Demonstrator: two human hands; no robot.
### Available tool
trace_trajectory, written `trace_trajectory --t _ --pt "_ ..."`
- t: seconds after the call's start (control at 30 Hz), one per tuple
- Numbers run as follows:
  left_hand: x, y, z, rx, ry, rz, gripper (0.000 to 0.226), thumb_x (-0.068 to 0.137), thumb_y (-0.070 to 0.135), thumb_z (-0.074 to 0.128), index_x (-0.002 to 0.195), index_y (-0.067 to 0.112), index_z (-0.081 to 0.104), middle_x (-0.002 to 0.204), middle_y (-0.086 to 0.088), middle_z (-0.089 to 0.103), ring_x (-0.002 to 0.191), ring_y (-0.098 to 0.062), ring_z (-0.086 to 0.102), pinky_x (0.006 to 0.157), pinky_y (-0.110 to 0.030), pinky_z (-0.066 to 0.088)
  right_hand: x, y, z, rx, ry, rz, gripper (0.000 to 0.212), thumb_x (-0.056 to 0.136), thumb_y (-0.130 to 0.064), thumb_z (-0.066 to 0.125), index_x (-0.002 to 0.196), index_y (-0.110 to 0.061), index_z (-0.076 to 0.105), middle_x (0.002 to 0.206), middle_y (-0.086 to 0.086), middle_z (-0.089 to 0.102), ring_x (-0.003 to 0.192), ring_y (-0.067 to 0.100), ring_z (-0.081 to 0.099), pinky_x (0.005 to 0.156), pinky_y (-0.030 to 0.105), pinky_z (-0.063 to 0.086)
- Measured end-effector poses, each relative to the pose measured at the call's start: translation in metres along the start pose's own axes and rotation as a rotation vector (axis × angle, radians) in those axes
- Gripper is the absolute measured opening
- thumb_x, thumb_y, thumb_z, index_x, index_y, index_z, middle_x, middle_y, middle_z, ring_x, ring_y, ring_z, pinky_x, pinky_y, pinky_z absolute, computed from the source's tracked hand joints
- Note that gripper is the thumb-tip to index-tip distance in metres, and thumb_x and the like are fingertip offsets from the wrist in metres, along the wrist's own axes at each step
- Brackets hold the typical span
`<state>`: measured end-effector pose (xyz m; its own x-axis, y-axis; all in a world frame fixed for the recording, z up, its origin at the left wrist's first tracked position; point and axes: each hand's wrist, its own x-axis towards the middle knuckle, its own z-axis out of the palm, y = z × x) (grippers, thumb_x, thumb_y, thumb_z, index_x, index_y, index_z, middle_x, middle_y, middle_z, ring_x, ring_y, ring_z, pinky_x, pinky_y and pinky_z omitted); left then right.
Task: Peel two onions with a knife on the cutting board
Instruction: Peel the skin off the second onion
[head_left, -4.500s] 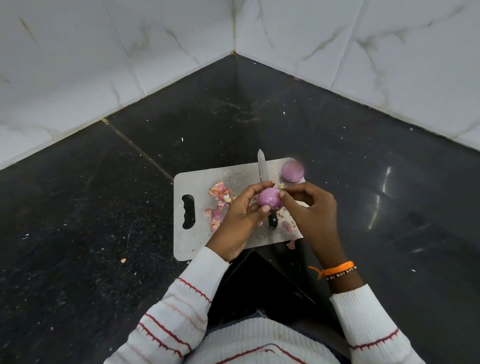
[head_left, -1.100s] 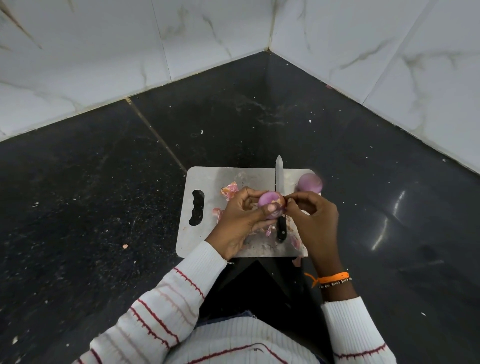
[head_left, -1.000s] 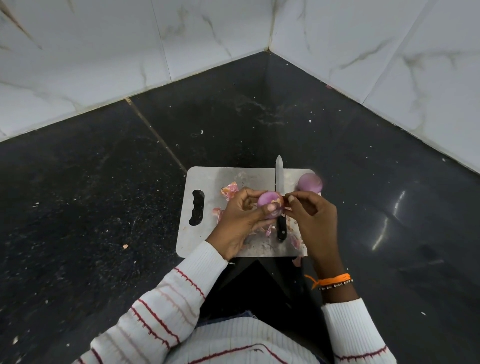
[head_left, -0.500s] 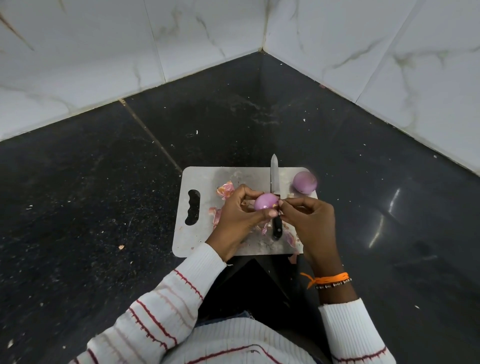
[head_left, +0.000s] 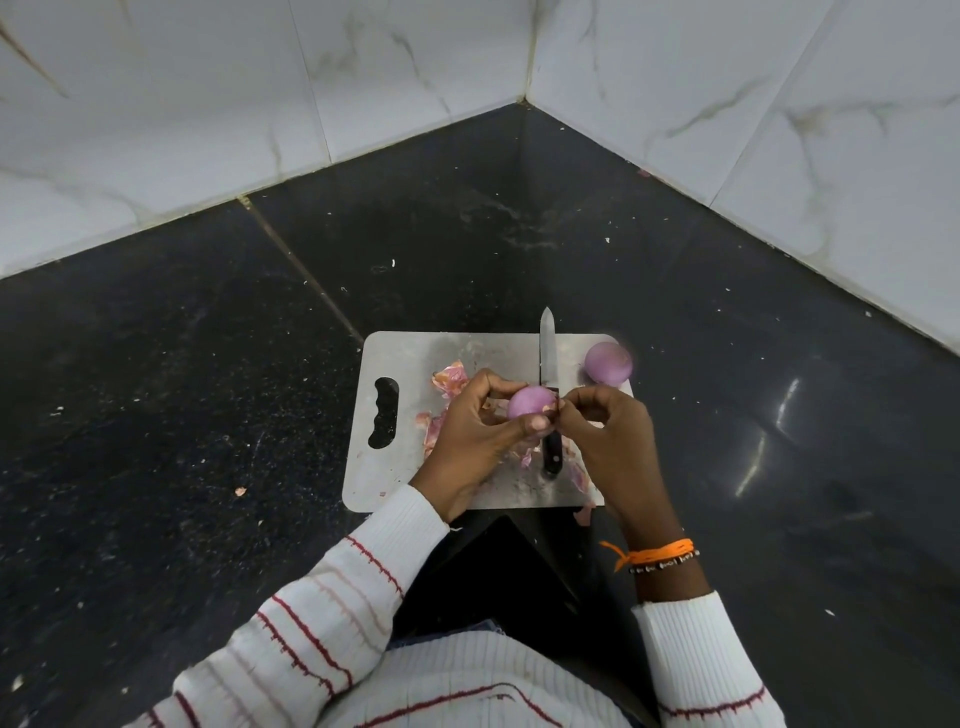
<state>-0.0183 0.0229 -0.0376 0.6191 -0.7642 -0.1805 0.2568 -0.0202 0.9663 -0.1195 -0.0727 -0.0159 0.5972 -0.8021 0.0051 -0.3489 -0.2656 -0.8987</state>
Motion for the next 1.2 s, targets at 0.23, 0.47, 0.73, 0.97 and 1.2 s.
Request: trace_trajectory --t 0.23,0.47,0.73,0.97,1.2 --pt "0.000 0.009 0.000 -0.286 -0.071 -0.051 0.039 0.066 0.015 0.071 0.103 0.010 0.059 0.110 -0.007 0.063 0.103 -0.027 0.064 0.070 -0.026 0.058 -0.003 0.000 -0.005 0.284 0.079 0.088 0.016 0.091 -0.006 0.054 0.082 -0.011 0.066 0.079 0.003 0.067 0.078 0.020 0.066 0.076 0.039 0.058" --pt "0.000 0.005 0.000 -0.266 -0.053 -0.038 0.044 0.060 0.022 0.075 0.101 0.013 0.061 0.111 -0.008 0.063 0.107 -0.031 0.063 0.075 -0.031 0.059 -0.005 -0.007 0.000 0.289 0.071 0.096 0.009 0.088 -0.008 0.059 0.084 -0.012 0.066 0.086 0.007 0.068 0.087 0.026 0.067 0.075 0.040 0.058" --pt "0.000 0.003 0.001 -0.082 -0.002 0.005 0.032 0.074 0.007 0.074 0.102 0.015 0.062 0.114 -0.009 0.061 0.110 -0.029 0.061 0.090 -0.043 0.055 -0.007 -0.008 0.003 0.229 0.098 0.143 0.005 0.080 -0.011 0.067 0.084 -0.015 0.068 0.085 0.003 0.070 0.080 0.020 0.068 0.081 0.045 0.056" --pt "0.000 0.004 0.004 -0.038 0.009 0.004 0.038 0.071 0.014 0.078 0.106 0.011 0.062 0.113 -0.010 0.061 0.108 -0.029 0.062 0.088 -0.044 0.056 -0.006 -0.003 0.000 0.175 0.117 0.073 0.019 0.077 -0.002 0.066 0.076 -0.021 0.068 0.079 0.000 0.070 0.078 0.018 0.068 0.077 0.036 0.057" --pt "0.000 0.002 0.002 -0.003 0.032 0.012 0.033 0.075 0.008 0.076 0.105 0.012 0.062 0.113 -0.009 0.062 0.109 -0.028 0.061 0.092 -0.048 0.053 -0.006 -0.003 0.004 0.255 0.080 0.133 0.005 0.080 -0.012 0.068 0.085 -0.014 0.069 0.083 0.003 0.071 0.079 0.021 0.069 0.080 0.045 0.057"
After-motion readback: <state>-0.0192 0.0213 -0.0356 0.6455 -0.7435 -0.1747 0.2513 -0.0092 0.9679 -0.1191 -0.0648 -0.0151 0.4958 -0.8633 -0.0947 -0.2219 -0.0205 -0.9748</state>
